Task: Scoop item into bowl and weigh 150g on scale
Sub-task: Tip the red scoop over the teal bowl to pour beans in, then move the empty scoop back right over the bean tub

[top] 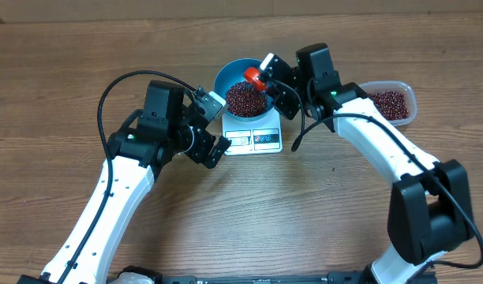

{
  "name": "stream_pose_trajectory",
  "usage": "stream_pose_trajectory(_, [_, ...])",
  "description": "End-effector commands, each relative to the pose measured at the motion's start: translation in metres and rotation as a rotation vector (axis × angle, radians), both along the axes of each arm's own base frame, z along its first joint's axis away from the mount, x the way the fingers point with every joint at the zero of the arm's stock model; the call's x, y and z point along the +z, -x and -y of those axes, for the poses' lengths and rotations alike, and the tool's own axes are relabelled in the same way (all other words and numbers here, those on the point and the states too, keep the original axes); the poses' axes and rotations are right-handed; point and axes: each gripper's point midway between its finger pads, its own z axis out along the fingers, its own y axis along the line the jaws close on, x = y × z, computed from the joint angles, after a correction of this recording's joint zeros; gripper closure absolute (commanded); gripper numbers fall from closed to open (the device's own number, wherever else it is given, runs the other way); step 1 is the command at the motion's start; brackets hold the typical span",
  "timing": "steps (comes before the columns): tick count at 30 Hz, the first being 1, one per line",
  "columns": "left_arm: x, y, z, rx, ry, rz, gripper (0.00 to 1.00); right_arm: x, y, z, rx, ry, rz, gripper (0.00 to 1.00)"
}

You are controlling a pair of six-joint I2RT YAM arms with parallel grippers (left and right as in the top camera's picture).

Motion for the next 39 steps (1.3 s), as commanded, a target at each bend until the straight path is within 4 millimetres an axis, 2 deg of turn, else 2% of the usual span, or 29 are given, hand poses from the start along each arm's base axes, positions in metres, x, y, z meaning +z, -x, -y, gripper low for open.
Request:
stream_pose_trajectory(1, [0.005, 0.003, 0.005, -0.032, 0.010, 0.018, 0.00, 0.053, -0.002, -0.001, 0.008, -0.044, 0.111, 0.96])
stream_pose_trajectory(8, [0.005, 0.003, 0.005, -0.032, 0.010, 0.019, 0.00, 0.081, 0.008, 0.003, 0.004, -0.061, 0.146, 0.96])
stream_pose_trajectory(15, [0.005, 0.003, 0.005, -0.032, 0.010, 0.018, 0.00, 0.079, 0.014, 0.005, 0.000, -0.055, 0.121, 0.96])
stream_pose_trajectory(21, [0.005, 0.003, 0.005, -0.032, 0.010, 0.018, 0.00, 0.091, 0.012, 0.025, -0.202, -0.091, 0.079, 0.96])
stream_pose_trajectory(26, [0.005, 0.003, 0.005, -0.032, 0.010, 0.019, 0.00, 0.106, 0.025, 0.037, -0.252, -0.086, 0.075, 0.96])
stream_pose_trajectory(29, [0.005, 0.003, 0.005, -0.032, 0.010, 0.019, 0.00, 0.113, 0.030, 0.053, -0.329, -0.050, 0.090, 0.96])
stream_pose_trajectory(32, [0.005, 0.003, 0.005, -0.032, 0.010, 0.018, 0.00, 0.114, 0.028, 0.083, -0.485, 0.010, 0.102, 0.96])
stream_pose_trajectory(39, [0.005, 0.003, 0.005, -0.032, 0.010, 0.018, 0.00, 0.093, 0.036, 0.155, -0.752, 0.091, -0.005, 0.96])
